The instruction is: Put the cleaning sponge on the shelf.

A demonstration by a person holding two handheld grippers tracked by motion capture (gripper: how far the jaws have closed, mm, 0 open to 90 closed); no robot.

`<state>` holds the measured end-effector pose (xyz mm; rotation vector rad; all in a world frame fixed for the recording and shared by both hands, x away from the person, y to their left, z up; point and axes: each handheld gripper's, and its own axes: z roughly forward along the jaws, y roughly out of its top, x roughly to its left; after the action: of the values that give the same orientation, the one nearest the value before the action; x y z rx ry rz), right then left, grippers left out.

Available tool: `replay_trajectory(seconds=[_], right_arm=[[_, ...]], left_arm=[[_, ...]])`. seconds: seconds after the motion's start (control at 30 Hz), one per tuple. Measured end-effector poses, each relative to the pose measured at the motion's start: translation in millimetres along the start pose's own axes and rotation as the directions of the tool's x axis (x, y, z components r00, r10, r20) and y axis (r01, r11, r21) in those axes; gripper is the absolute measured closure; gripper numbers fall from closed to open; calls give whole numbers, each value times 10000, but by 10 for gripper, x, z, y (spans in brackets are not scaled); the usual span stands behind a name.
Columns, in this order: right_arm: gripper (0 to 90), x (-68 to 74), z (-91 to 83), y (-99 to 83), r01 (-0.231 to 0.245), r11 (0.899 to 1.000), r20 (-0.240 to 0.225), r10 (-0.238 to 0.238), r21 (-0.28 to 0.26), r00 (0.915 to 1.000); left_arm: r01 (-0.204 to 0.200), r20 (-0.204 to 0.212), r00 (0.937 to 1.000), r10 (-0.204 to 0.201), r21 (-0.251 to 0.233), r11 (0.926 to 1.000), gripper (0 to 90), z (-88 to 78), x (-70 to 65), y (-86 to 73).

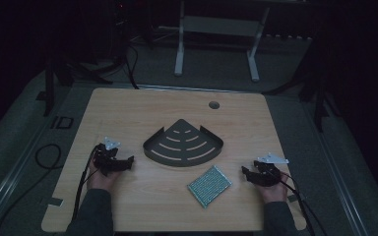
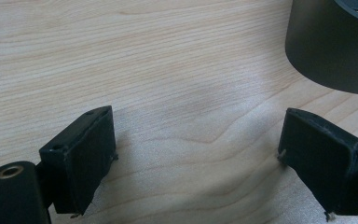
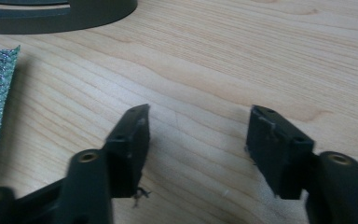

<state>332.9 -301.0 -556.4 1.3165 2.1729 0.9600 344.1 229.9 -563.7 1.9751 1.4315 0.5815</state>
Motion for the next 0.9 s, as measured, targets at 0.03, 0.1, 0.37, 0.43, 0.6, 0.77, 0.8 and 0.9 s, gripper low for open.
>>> replay_trajectory(seconds=[0.03, 0.1, 0.37, 0.43, 0.6, 0.77, 0.8, 0.9], right_arm=[[474, 2, -6, 1, 27, 10000, 2, -27, -7, 10000], [559, 23, -46, 10, 271, 9992, 65, -269, -294, 9996], [898, 121, -315, 130, 645, 9878, 67, -642, -1417, 9979], [899, 157, -348, 158, 882, 9847, 200, -862, -1504, 9961], [899, 293, -469, 270, 1525, 9711, 421, -1472, -1835, 9882], [899, 445, -548, 385, 1926, 9640, 135, -1934, -1834, 9810], [899, 470, -553, 401, 2001, 9626, 76, -2022, -1824, 9793], [899, 563, -567, 460, 2204, 9588, -197, -2275, -1790, 9736]], left_arm=[[1, -1, 10000, -1, -2, 10000, 113, 0, 0, 0], [3, 1, 10000, -3, -3, 10000, 113, 0, 0, 0], [1, -1, 10000, -1, -1, 10000, 113, 0, 0, 0], [1, -1, 10000, -1, -2, 10000, 113, 0, 0, 0], [1, -1, 10000, -1, -1, 10000, 113, 0, 0, 0], [4, -3, 10000, -4, -2, 10000, 113, 0, -1, 0], [5, -4, 10000, -5, -1, 10000, 113, 0, -1, 0], [7, -8, 10000, -7, 5, 10000, 113, -1, -2, 0]])
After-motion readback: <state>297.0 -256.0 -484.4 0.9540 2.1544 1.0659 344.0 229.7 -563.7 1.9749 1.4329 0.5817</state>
